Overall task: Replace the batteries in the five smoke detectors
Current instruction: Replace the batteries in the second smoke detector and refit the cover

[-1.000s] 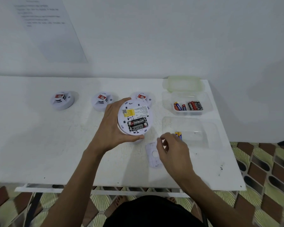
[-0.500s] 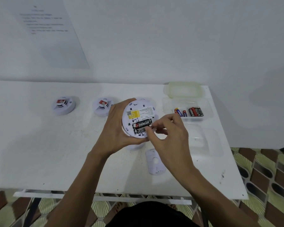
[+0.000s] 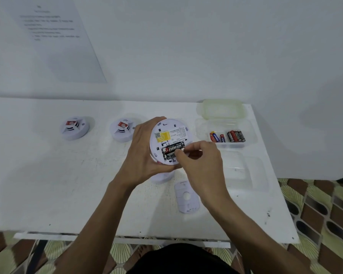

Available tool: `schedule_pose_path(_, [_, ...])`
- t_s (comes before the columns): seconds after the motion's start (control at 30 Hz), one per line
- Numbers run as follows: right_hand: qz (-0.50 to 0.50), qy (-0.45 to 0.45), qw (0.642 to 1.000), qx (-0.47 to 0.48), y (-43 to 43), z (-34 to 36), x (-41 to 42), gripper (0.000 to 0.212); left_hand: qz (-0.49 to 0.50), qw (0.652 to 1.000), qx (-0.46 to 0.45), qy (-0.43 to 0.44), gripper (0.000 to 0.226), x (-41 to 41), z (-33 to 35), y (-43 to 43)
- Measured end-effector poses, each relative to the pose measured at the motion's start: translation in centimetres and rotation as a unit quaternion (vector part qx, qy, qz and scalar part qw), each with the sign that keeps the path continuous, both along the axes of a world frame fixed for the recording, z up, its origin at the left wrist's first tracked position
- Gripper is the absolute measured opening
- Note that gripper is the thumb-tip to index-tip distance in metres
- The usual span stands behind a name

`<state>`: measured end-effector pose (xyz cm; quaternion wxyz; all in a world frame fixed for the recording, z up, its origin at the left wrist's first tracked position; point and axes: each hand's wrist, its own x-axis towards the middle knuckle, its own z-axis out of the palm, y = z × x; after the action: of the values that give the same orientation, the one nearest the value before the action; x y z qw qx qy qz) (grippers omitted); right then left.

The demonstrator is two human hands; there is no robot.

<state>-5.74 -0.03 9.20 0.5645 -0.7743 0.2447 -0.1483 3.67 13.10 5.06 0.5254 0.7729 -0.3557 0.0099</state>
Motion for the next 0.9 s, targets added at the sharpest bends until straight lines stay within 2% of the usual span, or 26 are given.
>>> schedule_pose_path(0.07, [0.004, 0.002, 1.0, -0.003, 0.1, 0.0, -0.2, 0.018, -0.001, 1.0, 0.0, 0.003, 0.075, 0.1, 0.0, 0.0])
schedule_pose_path(0.2, [-0.002, -0.008, 0.999, -0.031, 0.3, -0.1, -0.6, 0.022, 0.008, 0.999, 0.013, -0.05, 0.081, 0.3, 0.2, -0.3])
schedule_pose_path(0.37, [-0.02, -0.04, 0.997, -0.057, 0.1, -0.4, -0.9, 0.027, -0.007, 1.0, 0.02, -0.023, 0.075, 0.6, -0.6, -0.7])
schedule_pose_path(0.47, [-0.013, -0.066, 0.996, -0.064, -0.3, -0.8, -0.7, 0.021, 0.004, 0.999, 0.018, -0.048, 0.072, 0.7, -0.4, -1.3])
schedule_pose_path(0.63, [-0.014, -0.088, 0.996, -0.007, -1.3, -1.1, -0.5, 0.017, 0.009, 0.999, 0.007, -0.049, 0.076, 0.6, -0.1, -2.4])
schedule_pose_path(0.8, [-0.024, -0.142, 0.984, 0.109, -3.7, -0.9, -0.3, 0.017, 0.011, 0.997, 0.035, -0.07, 0.084, 0.4, -0.4, -3.7])
schedule_pose_path(0.9, [-0.018, -0.157, 0.982, 0.107, -7.3, -0.9, -0.8, 0.015, 0.007, 0.996, 0.021, -0.082, 0.075, 0.2, -0.2, -4.2])
